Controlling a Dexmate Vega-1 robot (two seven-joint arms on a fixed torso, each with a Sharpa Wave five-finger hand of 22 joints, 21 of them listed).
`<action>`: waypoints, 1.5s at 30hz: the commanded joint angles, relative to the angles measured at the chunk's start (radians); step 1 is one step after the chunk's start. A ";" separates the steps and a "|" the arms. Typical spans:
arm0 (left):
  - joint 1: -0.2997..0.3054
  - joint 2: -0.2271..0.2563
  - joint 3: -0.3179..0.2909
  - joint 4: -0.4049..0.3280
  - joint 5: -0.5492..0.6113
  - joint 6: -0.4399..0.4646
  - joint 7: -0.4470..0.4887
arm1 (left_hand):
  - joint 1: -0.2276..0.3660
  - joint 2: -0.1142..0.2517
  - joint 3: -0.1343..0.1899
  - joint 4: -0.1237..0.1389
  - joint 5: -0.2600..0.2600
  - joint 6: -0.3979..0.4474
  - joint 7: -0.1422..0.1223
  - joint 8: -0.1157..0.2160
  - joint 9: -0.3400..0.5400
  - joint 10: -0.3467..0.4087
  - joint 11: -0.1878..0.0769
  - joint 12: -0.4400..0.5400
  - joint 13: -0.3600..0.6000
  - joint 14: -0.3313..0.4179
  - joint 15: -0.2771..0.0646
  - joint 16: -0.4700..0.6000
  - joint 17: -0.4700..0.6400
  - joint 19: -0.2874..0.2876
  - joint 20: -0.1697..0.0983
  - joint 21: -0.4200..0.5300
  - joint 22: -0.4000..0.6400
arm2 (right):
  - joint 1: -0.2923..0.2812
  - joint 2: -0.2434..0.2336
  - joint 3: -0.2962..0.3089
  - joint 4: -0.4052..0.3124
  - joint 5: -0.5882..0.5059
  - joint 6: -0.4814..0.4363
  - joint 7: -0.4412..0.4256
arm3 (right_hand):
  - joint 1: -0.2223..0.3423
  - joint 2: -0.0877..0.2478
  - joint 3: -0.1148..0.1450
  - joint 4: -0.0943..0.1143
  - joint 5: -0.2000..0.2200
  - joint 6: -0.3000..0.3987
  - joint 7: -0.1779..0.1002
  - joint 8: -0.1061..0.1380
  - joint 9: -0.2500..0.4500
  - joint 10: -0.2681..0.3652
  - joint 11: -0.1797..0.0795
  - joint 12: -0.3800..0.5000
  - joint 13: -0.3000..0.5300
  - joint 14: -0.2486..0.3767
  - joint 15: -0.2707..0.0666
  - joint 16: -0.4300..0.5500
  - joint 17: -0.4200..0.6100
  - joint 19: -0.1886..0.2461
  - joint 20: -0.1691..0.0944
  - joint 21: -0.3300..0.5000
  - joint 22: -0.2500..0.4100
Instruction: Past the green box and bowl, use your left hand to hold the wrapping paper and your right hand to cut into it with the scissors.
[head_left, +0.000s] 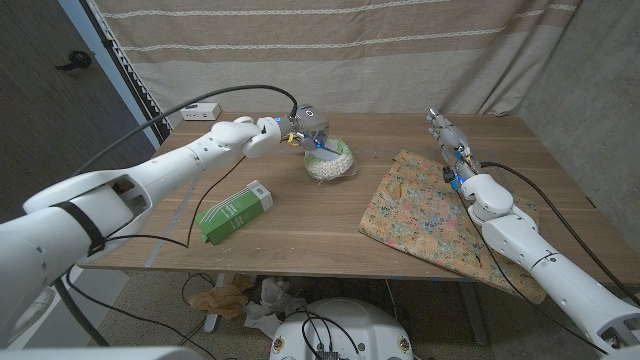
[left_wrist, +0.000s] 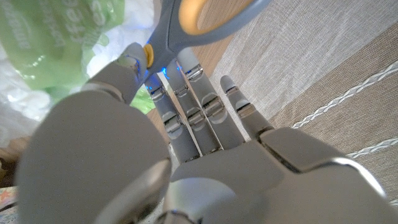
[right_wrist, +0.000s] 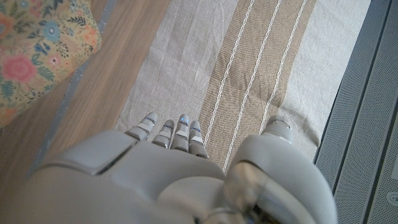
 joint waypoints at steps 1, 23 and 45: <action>0.015 0.004 -0.034 0.013 -0.067 -0.032 0.068 | 0.115 0.137 -0.001 0.014 0.011 0.009 0.002 0.009 0.012 -0.006 0.002 -0.012 -0.007 0.059 -0.031 0.034 0.027 0.011 -0.131 0.010 0.004 | 0.010 0.001 -0.001 0.011 0.008 0.015 0.022 | 0.011 -0.001 -0.003 -0.006 0.005 0.000 -0.004 0.006 0.003 -0.001 -0.003 -0.005 0.001 -0.006 0.003 0.003 0.001 -0.002 0.003 -0.001 0.002; 0.069 -0.031 -0.170 0.056 -0.382 -0.051 0.029 | 0.151 0.130 -0.027 0.012 0.047 0.008 0.034 0.034 0.032 -0.009 0.006 -0.044 -0.034 0.024 -0.033 -0.006 -0.001 -0.040 -0.136 -0.020 -0.017 | 0.022 0.004 0.001 0.018 0.017 0.021 0.036 | 0.013 0.000 -0.004 -0.007 0.006 0.003 -0.005 0.006 0.003 0.000 -0.007 -0.005 0.001 -0.004 0.003 0.005 0.001 0.001 0.002 0.000 0.002; 0.139 -0.074 -0.282 0.052 -0.612 -0.053 0.073 | 0.173 0.121 -0.042 0.013 0.059 0.008 0.044 0.038 0.027 0.021 0.014 -0.066 -0.086 0.027 -0.033 -0.015 0.002 -0.070 -0.139 -0.053 -0.030 | 0.038 0.020 -0.006 0.035 0.009 0.032 0.032 | 0.015 0.001 -0.005 -0.007 0.005 0.003 -0.004 0.006 0.003 0.001 -0.007 -0.004 0.001 -0.004 0.004 0.005 0.002 0.001 0.003 0.000 0.002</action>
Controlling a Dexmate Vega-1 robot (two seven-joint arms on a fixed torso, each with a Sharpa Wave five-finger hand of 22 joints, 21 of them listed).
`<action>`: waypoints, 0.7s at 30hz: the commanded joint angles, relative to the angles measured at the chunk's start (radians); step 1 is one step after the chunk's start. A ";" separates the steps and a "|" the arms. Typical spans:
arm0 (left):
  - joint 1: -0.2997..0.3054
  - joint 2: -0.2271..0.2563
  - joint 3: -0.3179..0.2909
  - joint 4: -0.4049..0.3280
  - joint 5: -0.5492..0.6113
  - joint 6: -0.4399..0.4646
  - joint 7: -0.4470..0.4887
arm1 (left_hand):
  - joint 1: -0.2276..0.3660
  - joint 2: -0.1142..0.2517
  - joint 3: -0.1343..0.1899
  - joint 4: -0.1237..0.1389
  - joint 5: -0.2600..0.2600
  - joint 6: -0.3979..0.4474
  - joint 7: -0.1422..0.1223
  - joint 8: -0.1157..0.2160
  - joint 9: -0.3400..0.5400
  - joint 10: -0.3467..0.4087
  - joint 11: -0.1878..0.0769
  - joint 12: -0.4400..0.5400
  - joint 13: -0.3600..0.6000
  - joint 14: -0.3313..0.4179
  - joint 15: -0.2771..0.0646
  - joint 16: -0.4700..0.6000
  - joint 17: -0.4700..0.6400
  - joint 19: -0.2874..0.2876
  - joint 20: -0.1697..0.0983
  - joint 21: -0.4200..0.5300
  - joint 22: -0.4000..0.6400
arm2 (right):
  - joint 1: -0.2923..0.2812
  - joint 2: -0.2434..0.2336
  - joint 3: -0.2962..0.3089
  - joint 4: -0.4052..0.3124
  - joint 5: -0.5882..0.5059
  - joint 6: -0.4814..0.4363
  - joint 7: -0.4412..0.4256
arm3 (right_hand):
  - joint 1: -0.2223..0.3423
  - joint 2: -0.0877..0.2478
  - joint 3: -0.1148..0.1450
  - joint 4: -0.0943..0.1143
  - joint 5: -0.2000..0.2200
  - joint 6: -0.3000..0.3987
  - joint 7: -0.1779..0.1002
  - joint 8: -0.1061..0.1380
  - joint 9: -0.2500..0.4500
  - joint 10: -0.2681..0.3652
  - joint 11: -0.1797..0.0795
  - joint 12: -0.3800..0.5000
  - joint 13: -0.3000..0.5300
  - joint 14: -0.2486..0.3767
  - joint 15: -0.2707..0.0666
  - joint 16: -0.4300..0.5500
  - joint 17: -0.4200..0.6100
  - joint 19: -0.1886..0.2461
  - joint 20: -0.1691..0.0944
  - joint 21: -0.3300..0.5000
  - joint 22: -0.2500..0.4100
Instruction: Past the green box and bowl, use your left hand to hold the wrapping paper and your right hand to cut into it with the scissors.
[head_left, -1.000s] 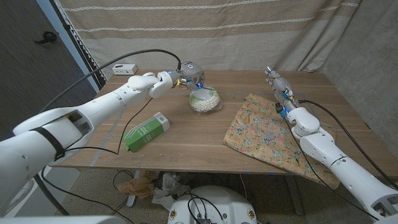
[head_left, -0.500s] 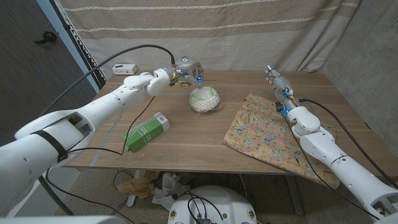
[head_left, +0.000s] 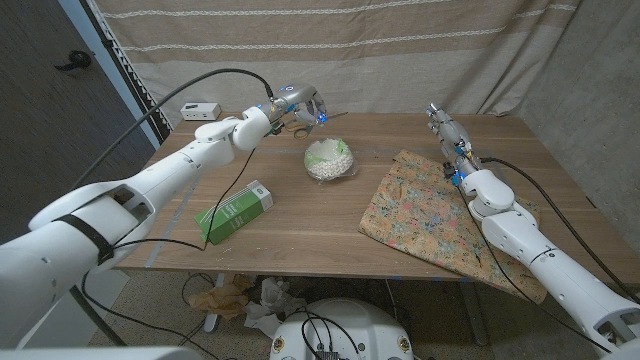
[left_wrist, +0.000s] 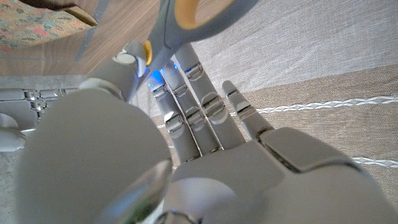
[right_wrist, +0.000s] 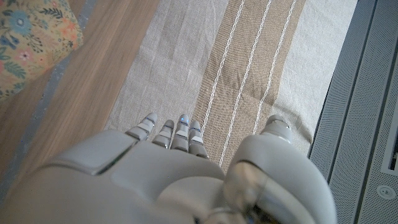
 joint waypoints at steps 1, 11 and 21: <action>0.045 -0.031 -0.064 0.004 -0.125 0.000 0.059 | 0.155 0.139 -0.004 0.002 0.005 0.006 0.006 0.011 0.026 0.011 -0.003 -0.004 -0.005 0.004 -0.006 -0.007 0.005 -0.005 -0.146 -0.004 0.000 | 0.014 0.012 -0.008 0.014 -0.008 0.007 -0.003 | 0.009 -0.004 -0.005 -0.007 0.005 0.003 -0.003 0.006 0.003 0.002 -0.007 -0.004 0.003 -0.004 0.004 0.004 0.002 0.001 0.003 0.000 0.002; 0.056 -0.078 -0.092 0.083 -0.229 -0.069 0.095 | 0.164 0.145 -0.013 0.009 0.006 -0.018 0.042 -0.001 0.020 0.019 -0.002 -0.009 -0.019 0.011 -0.005 -0.008 0.010 -0.006 -0.146 -0.017 0.000 | 0.021 0.016 -0.011 0.021 -0.014 0.017 -0.003 | 0.010 -0.002 -0.004 -0.007 0.005 0.004 -0.002 0.006 0.003 0.002 -0.002 -0.004 0.003 -0.004 0.003 0.004 0.002 0.001 0.003 0.000 0.002; 0.039 -0.161 -0.104 0.217 -0.329 -0.191 0.131 | 0.165 0.149 -0.017 0.012 0.006 -0.009 0.052 0.003 0.019 0.020 -0.001 -0.011 -0.024 0.014 -0.006 -0.007 0.013 0.003 -0.143 -0.017 0.000 | 0.020 0.018 -0.005 0.024 -0.014 0.031 -0.003 | 0.012 -0.001 -0.004 -0.007 0.005 0.002 -0.001 0.005 0.003 0.002 -0.005 -0.004 0.003 -0.005 0.004 0.004 0.001 0.002 0.002 0.000 0.002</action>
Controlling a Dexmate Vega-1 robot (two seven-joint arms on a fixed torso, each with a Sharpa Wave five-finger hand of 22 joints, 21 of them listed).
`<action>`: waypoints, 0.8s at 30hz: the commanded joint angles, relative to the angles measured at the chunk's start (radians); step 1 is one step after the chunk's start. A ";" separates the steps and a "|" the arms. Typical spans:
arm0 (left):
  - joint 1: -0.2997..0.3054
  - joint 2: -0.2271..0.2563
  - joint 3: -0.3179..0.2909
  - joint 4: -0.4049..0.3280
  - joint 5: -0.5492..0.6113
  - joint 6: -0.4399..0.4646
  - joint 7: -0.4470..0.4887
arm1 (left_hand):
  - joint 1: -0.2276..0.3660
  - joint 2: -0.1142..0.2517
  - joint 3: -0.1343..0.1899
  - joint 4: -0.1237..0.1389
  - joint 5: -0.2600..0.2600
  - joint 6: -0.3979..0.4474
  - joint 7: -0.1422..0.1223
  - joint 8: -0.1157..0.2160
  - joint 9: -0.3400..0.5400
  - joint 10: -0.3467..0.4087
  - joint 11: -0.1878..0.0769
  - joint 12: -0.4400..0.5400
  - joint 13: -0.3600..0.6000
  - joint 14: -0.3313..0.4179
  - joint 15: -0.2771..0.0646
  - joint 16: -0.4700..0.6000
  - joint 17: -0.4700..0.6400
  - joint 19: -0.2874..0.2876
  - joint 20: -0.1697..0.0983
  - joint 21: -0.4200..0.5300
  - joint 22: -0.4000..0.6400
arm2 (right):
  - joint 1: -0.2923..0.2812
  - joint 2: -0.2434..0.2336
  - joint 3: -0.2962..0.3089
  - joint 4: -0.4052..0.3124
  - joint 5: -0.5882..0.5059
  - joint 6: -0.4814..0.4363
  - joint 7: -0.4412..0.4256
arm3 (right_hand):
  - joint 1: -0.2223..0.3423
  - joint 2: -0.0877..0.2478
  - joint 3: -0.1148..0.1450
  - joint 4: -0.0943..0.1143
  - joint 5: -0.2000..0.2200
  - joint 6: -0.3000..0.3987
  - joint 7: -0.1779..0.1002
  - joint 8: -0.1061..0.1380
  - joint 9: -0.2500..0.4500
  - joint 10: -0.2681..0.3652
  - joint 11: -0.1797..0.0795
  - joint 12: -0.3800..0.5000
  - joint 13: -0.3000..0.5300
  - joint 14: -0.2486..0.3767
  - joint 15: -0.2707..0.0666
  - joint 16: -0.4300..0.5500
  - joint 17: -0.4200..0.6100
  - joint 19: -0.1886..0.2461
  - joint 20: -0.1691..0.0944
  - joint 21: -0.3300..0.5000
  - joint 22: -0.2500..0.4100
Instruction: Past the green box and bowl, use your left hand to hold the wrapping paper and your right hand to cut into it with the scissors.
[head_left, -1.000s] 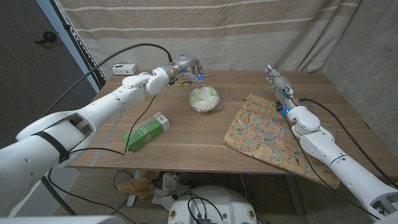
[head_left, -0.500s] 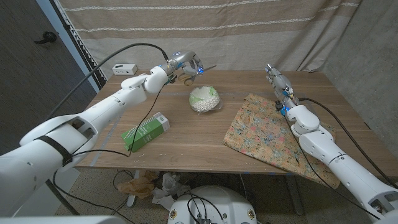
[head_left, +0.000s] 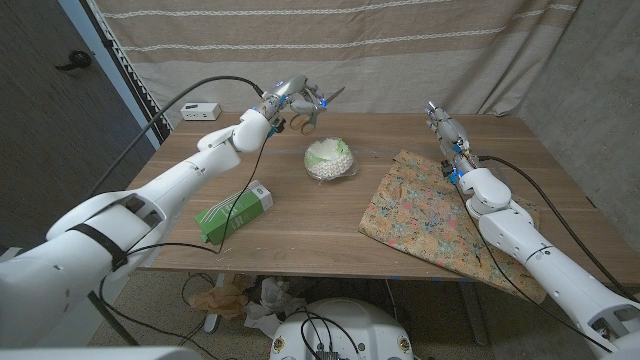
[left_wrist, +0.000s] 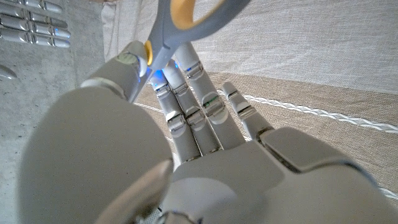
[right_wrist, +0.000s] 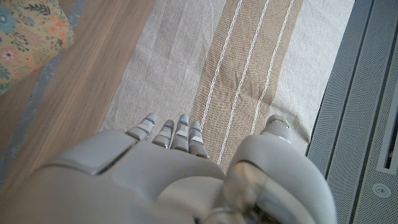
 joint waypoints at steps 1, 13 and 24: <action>-0.005 -0.088 -0.025 0.133 -0.130 -0.126 0.048 | 0.151 0.145 -0.005 0.002 0.006 0.013 0.015 0.006 0.018 0.009 0.002 -0.005 -0.003 0.008 0.000 0.002 0.004 0.010 -0.137 -0.003 0.000 | 0.002 0.003 0.004 0.004 -0.002 0.014 -0.003 | 0.012 -0.001 -0.004 -0.007 0.005 0.002 -0.001 0.005 0.003 0.002 -0.006 -0.004 0.003 -0.005 0.004 0.004 0.001 0.002 0.002 0.000 0.002; 0.016 -0.193 -0.066 0.229 -0.305 -0.200 0.019 | 0.155 0.142 -0.010 0.000 0.005 0.019 0.016 0.005 0.012 0.019 0.004 -0.007 -0.015 0.008 0.000 0.002 0.006 0.018 -0.136 -0.004 0.000 | 0.003 -0.001 0.016 0.011 0.001 0.031 0.002 | 0.014 0.001 -0.004 -0.008 0.005 0.002 0.000 0.005 0.003 0.002 -0.002 -0.004 0.003 -0.005 0.004 0.004 0.001 0.002 0.002 0.000 0.002; 0.039 -0.204 -0.097 0.175 -0.385 -0.151 -0.014 | 0.156 0.145 -0.013 0.003 0.005 0.000 0.025 0.001 0.019 0.020 0.003 -0.012 -0.025 0.007 0.001 0.000 0.008 0.024 -0.136 -0.006 0.000 | 0.011 0.004 0.010 0.026 0.011 0.034 0.022 | 0.015 0.002 -0.004 -0.008 0.004 0.002 0.001 0.005 0.003 0.002 -0.003 -0.004 0.003 -0.005 0.004 0.004 0.001 0.002 0.002 0.000 0.002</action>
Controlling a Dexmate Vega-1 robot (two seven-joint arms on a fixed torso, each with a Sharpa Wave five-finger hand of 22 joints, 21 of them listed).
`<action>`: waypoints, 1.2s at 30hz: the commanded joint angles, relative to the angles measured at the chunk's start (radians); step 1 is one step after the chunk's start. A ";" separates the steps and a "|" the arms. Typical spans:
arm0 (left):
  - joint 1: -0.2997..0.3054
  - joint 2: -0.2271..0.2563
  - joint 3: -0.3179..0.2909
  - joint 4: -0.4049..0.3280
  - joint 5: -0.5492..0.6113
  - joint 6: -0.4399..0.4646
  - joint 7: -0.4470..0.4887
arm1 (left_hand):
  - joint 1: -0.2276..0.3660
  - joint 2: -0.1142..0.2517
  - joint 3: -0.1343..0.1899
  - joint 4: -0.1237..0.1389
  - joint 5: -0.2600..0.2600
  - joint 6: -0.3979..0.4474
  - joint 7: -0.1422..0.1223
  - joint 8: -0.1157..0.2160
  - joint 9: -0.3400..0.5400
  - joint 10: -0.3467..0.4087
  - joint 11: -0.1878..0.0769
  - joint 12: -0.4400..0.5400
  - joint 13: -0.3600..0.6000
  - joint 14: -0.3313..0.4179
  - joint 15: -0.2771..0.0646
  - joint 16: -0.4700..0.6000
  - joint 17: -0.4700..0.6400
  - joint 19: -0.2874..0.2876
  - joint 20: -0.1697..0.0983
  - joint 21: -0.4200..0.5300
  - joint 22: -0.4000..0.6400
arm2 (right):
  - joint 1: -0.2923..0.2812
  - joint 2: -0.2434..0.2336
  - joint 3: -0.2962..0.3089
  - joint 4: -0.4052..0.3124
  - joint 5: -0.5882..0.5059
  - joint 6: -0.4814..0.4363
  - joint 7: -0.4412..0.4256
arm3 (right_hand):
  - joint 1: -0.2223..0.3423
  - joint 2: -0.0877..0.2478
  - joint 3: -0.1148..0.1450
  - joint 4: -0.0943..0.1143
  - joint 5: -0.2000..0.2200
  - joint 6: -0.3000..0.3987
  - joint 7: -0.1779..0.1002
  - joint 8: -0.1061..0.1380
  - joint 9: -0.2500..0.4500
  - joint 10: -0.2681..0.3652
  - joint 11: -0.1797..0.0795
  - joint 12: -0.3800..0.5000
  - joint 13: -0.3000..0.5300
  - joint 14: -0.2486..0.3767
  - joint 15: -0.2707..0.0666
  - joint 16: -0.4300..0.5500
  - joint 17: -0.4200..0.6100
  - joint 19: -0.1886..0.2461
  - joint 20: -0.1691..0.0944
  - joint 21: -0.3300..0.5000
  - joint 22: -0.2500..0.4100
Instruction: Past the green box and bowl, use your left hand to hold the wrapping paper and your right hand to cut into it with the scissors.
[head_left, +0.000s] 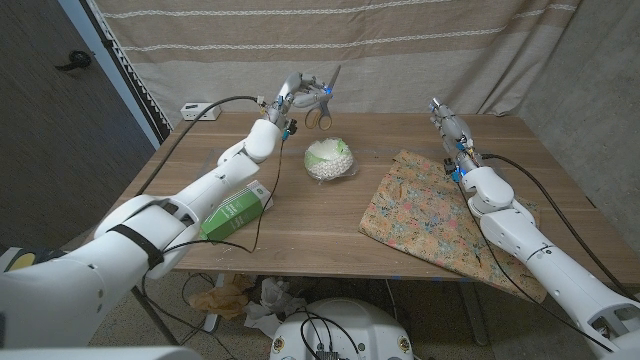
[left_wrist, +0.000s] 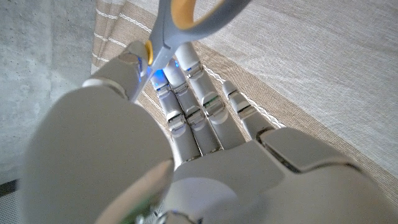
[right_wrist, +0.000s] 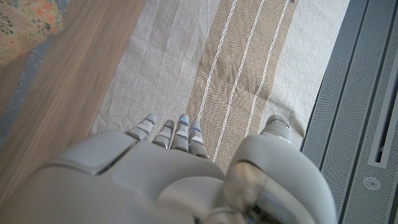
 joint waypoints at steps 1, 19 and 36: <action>0.022 -0.031 -0.032 -0.029 -0.122 0.021 -0.038 | 0.148 0.136 -0.004 0.004 0.007 0.004 0.006 -0.001 0.018 0.004 -0.001 -0.006 -0.002 0.006 0.000 0.002 0.004 0.011 -0.142 -0.003 -0.001 | 0.009 0.004 -0.001 0.014 0.012 0.008 0.018 | 0.009 -0.003 -0.004 -0.008 0.004 0.002 0.001 0.005 0.003 0.003 -0.003 -0.004 0.003 -0.005 0.004 0.004 0.001 0.003 0.002 0.000 0.002; -0.002 -0.138 -0.100 0.082 -0.345 -0.004 -0.183 | 0.151 0.136 -0.009 0.005 0.009 0.019 0.003 0.001 0.010 0.006 -0.002 -0.010 -0.014 -0.001 0.000 -0.006 0.003 0.010 -0.145 -0.009 0.000 | 0.007 0.015 0.000 0.026 0.027 0.029 0.033 | 0.011 -0.002 -0.004 -0.008 0.004 0.003 0.002 0.005 0.003 0.002 0.000 -0.004 0.003 -0.005 0.005 0.004 0.001 0.002 0.002 0.000 0.002; 0.013 -0.210 -0.148 0.085 -0.476 0.043 -0.200 | 0.154 0.136 -0.013 0.005 0.010 0.023 0.007 -0.002 0.005 0.011 -0.001 -0.010 -0.019 0.002 0.000 -0.008 0.003 0.015 -0.145 -0.011 0.000 | 0.000 0.014 -0.003 0.021 0.035 0.041 0.055 | 0.013 -0.001 -0.004 -0.008 0.003 0.005 0.001 0.006 0.003 0.003 -0.002 -0.004 0.003 -0.005 0.004 0.004 0.001 0.002 0.003 0.000 0.002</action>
